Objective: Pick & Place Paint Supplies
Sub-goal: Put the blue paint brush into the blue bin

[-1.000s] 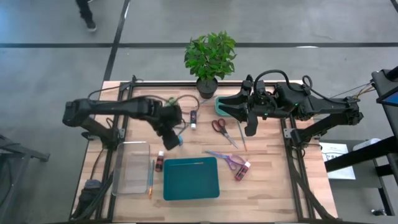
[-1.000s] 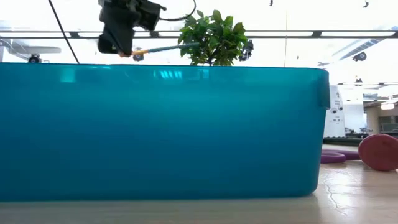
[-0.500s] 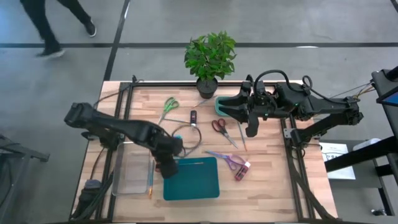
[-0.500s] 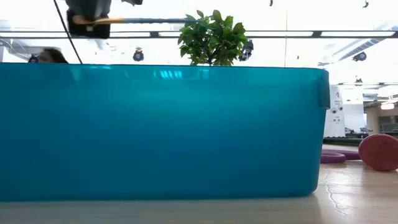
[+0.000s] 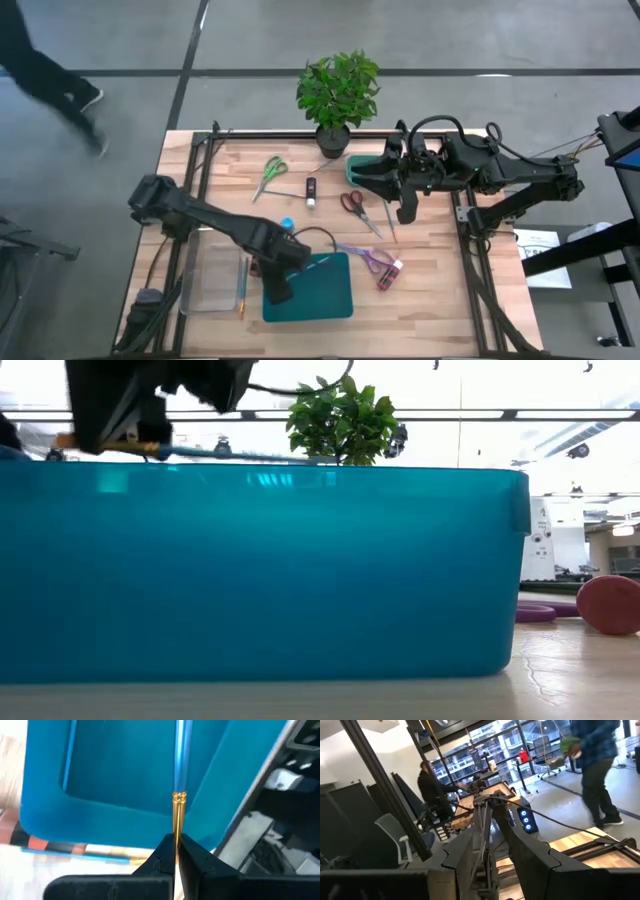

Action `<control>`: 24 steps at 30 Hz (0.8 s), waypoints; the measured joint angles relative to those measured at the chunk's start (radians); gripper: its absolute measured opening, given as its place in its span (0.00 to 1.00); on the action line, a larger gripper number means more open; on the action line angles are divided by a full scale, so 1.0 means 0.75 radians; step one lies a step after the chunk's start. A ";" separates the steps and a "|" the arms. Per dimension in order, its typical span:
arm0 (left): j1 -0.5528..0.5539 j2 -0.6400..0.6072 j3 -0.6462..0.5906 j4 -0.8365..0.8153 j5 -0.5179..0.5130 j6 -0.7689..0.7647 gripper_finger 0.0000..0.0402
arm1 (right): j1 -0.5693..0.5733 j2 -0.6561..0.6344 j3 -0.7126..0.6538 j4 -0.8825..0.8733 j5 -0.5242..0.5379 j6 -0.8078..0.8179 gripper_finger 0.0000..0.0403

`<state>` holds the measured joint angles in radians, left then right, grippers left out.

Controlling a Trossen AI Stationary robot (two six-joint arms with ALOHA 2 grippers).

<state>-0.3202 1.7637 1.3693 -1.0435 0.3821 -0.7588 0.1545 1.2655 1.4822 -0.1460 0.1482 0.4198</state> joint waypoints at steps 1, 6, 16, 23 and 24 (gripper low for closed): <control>0.000 0.010 0.000 -0.011 0.006 0.007 0.02 | 0.000 0.000 0.000 0.000 0.000 -0.001 0.32; -0.002 0.018 0.000 -0.009 0.021 0.039 0.02 | 0.001 0.000 0.000 0.000 0.000 -0.011 0.32; -0.002 0.014 0.000 -0.011 0.020 0.045 0.09 | 0.000 0.000 0.000 0.001 0.001 -0.027 0.32; -0.002 0.013 0.000 -0.011 0.019 0.050 0.22 | 0.000 0.000 0.000 0.003 0.010 -0.027 0.32; -0.002 0.013 0.000 -0.011 0.019 0.050 0.23 | 0.000 0.000 0.000 0.003 0.010 -0.027 0.32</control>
<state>-0.3218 1.7737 1.3693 -1.0515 0.3964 -0.7216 0.1547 1.2653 1.4822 -0.1440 0.1558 0.3996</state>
